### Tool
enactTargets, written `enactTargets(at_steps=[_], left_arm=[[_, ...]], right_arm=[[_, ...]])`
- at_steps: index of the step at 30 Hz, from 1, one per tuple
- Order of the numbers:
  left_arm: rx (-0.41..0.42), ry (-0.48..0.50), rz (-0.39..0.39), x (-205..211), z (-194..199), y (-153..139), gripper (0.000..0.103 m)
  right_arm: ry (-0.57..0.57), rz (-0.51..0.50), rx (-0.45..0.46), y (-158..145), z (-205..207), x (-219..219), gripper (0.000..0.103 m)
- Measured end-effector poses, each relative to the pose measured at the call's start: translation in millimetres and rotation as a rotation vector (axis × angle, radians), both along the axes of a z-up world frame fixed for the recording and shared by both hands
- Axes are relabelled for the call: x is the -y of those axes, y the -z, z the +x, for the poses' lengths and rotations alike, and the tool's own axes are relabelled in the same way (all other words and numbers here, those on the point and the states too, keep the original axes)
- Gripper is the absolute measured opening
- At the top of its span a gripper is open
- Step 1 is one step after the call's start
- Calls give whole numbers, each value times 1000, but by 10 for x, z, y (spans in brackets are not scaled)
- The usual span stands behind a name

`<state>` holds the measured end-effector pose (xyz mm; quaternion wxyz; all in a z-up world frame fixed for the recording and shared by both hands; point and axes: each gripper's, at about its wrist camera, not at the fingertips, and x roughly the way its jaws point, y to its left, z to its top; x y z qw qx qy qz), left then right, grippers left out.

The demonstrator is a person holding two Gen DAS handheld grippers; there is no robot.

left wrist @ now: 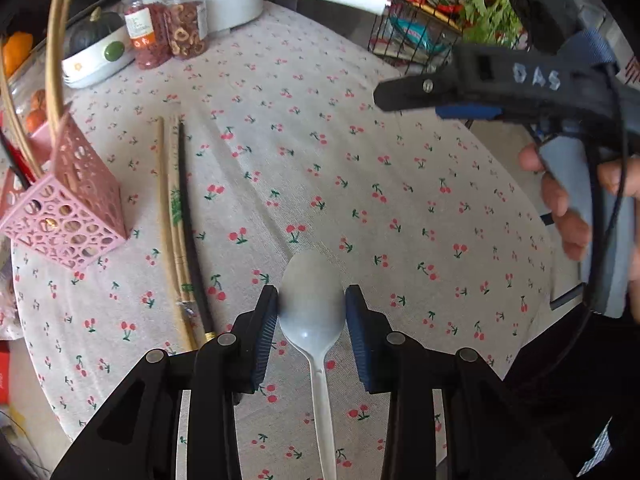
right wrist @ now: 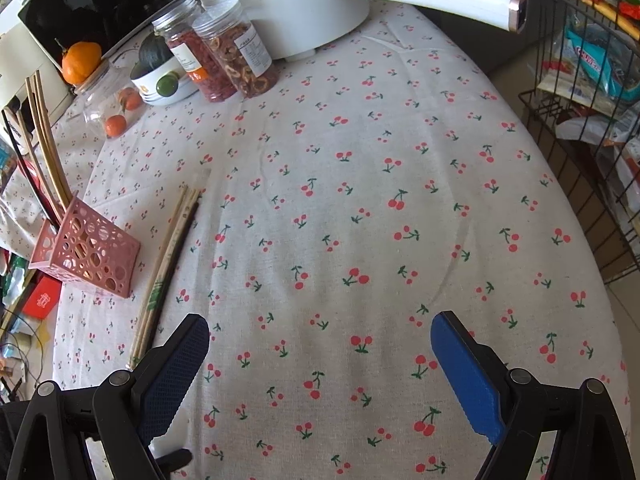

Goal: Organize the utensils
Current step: 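Grasp the white spoon with the left gripper while the right gripper grasps a wooden chopstick, then lift the white spoon and the chopstick and carry both above the pink basket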

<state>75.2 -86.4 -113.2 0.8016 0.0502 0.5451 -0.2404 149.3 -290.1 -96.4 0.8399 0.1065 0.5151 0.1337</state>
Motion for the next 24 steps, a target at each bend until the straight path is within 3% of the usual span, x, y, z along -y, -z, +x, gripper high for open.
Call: enactTargets(at_steps=[6, 11, 13, 15, 18, 21, 24], left_arm=[[174, -141, -184, -591, -84, -578, 36], [265, -256, -267, -1072, -47, -902, 36], [292, -303, -298, -1308, -63, -1028, 36], [314, -336, -325, -1460, -62, -1111, 36], [332, -355, -354, -1618, -66, -1199, 36], [336, -362, -367, -1696, -43, -1235, 36], [330, -374, -378, -1735, -19, -1224, 36]], right_arm=[[-22, 4, -7, 9, 91, -274, 94], [-51, 47, -36, 48, 219, -678, 91], [-71, 80, -44, 68, 340, -869, 78], [-76, 115, -65, 101, 480, -1047, 47], [-118, 155, -84, 181, 634, -1330, 25], [-151, 150, -85, 277, 755, -1568, 13], [-142, 177, -110, 393, 877, -1709, 12]])
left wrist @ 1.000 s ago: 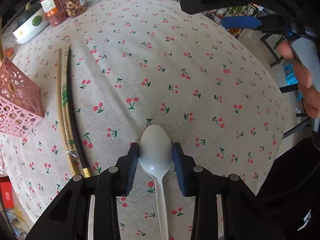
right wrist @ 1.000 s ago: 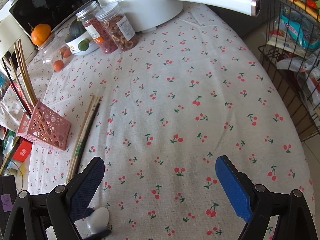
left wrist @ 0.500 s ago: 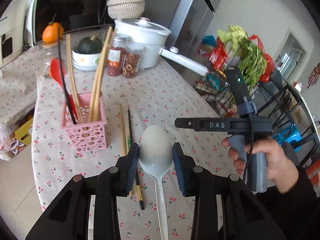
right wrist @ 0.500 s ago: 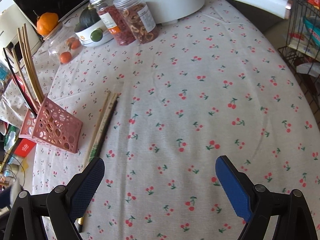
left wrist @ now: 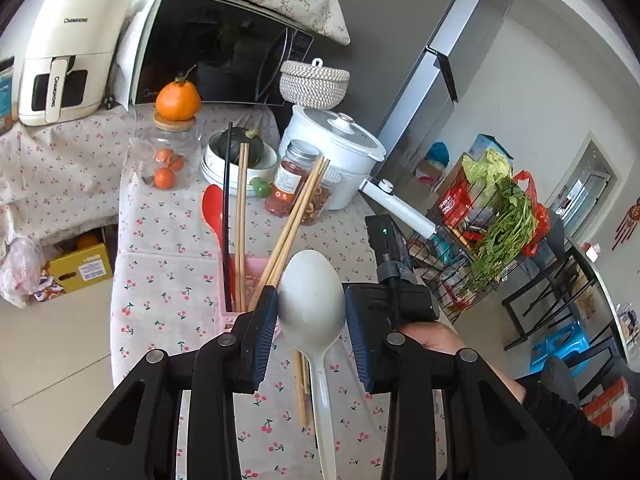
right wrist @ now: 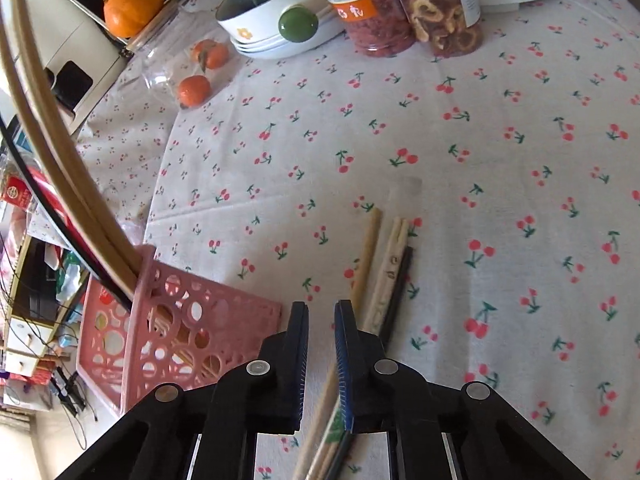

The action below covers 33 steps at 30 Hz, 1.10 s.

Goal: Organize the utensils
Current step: 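Lift the white spoon and the chopstick and carry both above the pink basket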

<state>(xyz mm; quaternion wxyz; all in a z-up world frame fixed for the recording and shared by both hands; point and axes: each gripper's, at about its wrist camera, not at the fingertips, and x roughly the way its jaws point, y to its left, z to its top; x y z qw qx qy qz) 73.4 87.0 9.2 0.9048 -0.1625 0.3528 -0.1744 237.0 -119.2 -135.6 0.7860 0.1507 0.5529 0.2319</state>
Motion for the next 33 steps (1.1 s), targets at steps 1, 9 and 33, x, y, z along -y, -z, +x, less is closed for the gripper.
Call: enactTargets(at_steps=[1, 9, 33], left_arm=[[-1, -3, -5, -9, -1, 6, 36], [8, -28, -10, -92, -6, 14, 37], [275, -216, 121, 31, -7, -117, 37]], right_arm=[[9, 0, -7, 29, 38, -30, 12], [56, -111, -15, 252, 124, -162, 13], [-12, -21, 352, -879, -788, 224, 5]])
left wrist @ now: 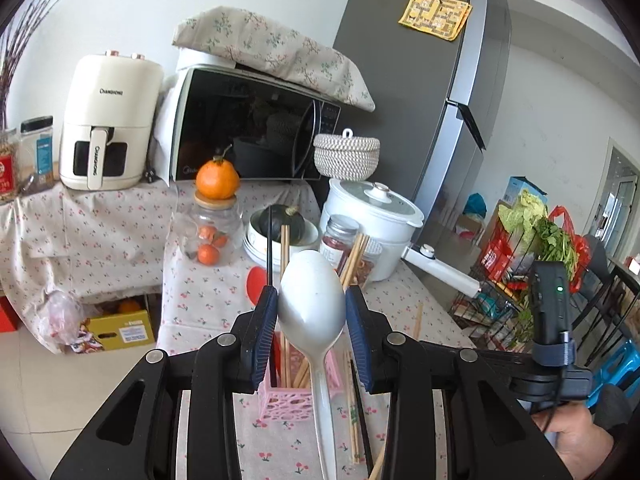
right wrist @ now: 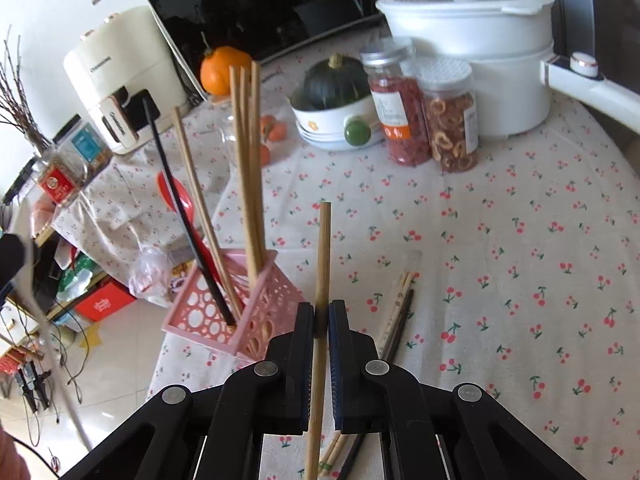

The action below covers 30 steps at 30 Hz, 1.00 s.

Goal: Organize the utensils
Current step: 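Lift the white spoon and the chopstick and carry both above the pink basket, then lower the spoon and chopstick into the pink basket and open both grippers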

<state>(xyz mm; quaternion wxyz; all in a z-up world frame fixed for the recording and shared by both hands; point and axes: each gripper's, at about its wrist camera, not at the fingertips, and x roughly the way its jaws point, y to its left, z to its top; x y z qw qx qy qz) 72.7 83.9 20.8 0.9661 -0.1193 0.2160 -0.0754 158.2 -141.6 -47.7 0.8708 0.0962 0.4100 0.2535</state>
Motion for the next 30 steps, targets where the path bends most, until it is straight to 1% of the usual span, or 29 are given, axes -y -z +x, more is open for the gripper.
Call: enactTargets(at_steps=[4, 7, 12, 16, 19, 23, 25, 27, 29, 30], left_arm=[[106, -33, 105, 161, 123, -80, 37], [157, -70, 170, 282, 278, -64, 37], [168, -132, 220, 395, 572, 88, 37], [193, -183, 263, 442, 704, 231, 37], [205, -194, 269, 453, 754, 340, 37], [162, -200, 245, 433, 765, 475, 38], [134, -199, 231, 408, 732, 506, 47], [111, -198, 210, 369, 667, 504, 61], [80, -185, 195, 337, 598, 473, 67], [66, -175, 192, 324, 553, 449, 69]], right_arm=[[-8, 44, 65, -240, -139, 86, 5], [-10, 62, 112, -408, -211, 144, 5], [-5, 86, 157, -562, -221, 193, 5], [-8, 80, 178, -633, -179, 217, 5], [-8, 68, 187, -639, -159, 230, 5], [-6, 52, 197, -641, -159, 246, 5], [-2, 51, 203, -652, -173, 268, 5], [6, 51, 209, -673, -194, 295, 5], [14, 52, 212, -702, -218, 320, 5], [18, 53, 214, -722, -232, 330, 5]])
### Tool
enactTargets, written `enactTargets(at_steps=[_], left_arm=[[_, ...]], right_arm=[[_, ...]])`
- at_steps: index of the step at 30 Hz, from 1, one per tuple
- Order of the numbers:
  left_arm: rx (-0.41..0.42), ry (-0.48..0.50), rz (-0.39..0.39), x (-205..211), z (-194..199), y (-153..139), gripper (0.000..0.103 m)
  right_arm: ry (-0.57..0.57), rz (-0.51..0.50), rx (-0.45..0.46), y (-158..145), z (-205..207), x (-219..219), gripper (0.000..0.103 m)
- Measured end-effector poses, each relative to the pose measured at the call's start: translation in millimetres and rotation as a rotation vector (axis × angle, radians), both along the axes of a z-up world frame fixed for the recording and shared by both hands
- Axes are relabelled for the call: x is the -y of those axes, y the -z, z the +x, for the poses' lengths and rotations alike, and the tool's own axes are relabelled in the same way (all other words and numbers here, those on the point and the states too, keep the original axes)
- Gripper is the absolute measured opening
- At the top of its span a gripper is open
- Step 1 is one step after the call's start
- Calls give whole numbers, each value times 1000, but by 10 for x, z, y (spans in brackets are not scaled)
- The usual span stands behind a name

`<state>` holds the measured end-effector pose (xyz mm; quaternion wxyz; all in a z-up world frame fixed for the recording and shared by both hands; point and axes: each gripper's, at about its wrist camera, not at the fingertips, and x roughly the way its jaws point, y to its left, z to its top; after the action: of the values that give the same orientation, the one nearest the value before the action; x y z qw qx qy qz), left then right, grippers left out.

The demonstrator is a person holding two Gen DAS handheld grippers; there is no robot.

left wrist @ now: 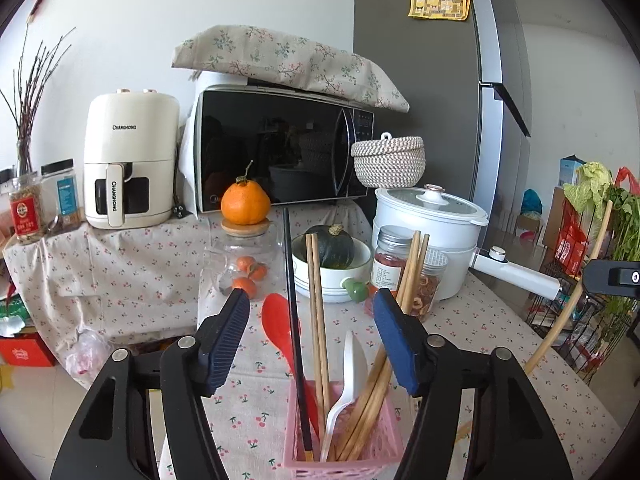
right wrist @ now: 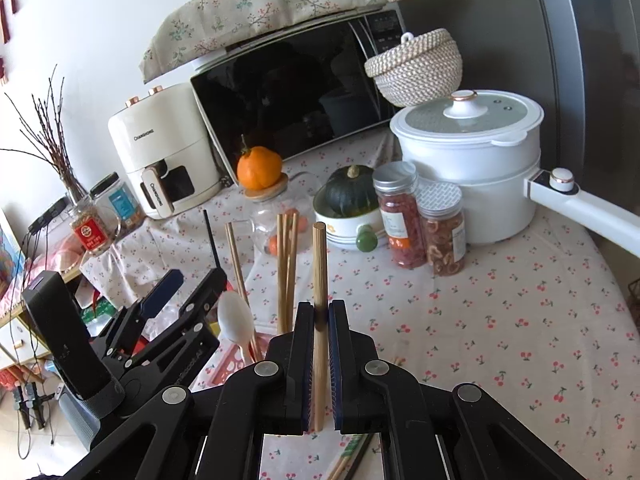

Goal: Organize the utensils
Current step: 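Lower the spoon and chopstick into the pink basket and open both grippers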

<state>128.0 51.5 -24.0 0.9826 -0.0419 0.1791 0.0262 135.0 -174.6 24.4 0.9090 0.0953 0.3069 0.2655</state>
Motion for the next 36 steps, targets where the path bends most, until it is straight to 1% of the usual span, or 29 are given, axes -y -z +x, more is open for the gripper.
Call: enactTargets(at_steps=[1, 3, 4, 5, 7, 10, 12, 14, 15, 16, 17, 18, 19, 21, 25, 27, 31, 36], left_arm=[[-12, 10, -3, -9, -54, -25, 69], [-44, 30, -17, -38, -150, -87, 77], [-66, 50, -31, -59, -191, -117, 79], [-95, 69, -41, -74, -220, -149, 82], [-168, 91, -61, -115, -264, -207, 84], [-287, 71, -121, -227, -359, -249, 86], [-344, 70, -156, -319, -456, -218, 88], [-353, 83, -179, -426, -594, -138, 88], [-379, 68, -189, -483, -629, -83, 89], [-428, 51, -212, -550, -612, -35, 89], [-459, 55, -254, -617, -601, 5, 89], [-466, 64, -296, -685, -613, 38, 88], [-472, 57, -320, -748, -629, 67, 89], [-493, 37, -320, -824, -650, 108, 88], [-493, 40, -335, -910, -687, 113, 89], [-491, 47, -329, -925, -692, 98, 89], [-500, 73, -291, -886, -708, 100, 89], [-519, 89, -278, -858, -716, 142, 89]], right_arm=[[4, 3, 3, -22, -19, 13, 5], [11, 8, 11, -74, -62, 36, 5], [15, 12, 15, -101, -83, 49, 5], [19, 16, 20, -127, -106, 61, 5], [24, 28, 26, -178, -154, 81, 5], [27, 44, 43, -272, -230, 98, 5], [28, 55, 64, -347, -283, 103, 5], [26, 64, 87, -416, -327, 92, 5], [25, 70, 98, -448, -344, 80, 5], [23, 77, 106, -476, -351, 62, 5], [21, 82, 113, -503, -354, 39, 5], [20, 87, 120, -525, -353, 8, 5], [18, 90, 128, -538, -348, -24, 5], [17, 87, 145, -555, -336, -112, 5], [23, 59, 157, -506, -270, -335, 5], [26, 38, 148, -436, -219, -462, 5], [33, -22, 127, -282, -108, -677, 5], [38, -44, 85, -140, 1, -804, 6]])
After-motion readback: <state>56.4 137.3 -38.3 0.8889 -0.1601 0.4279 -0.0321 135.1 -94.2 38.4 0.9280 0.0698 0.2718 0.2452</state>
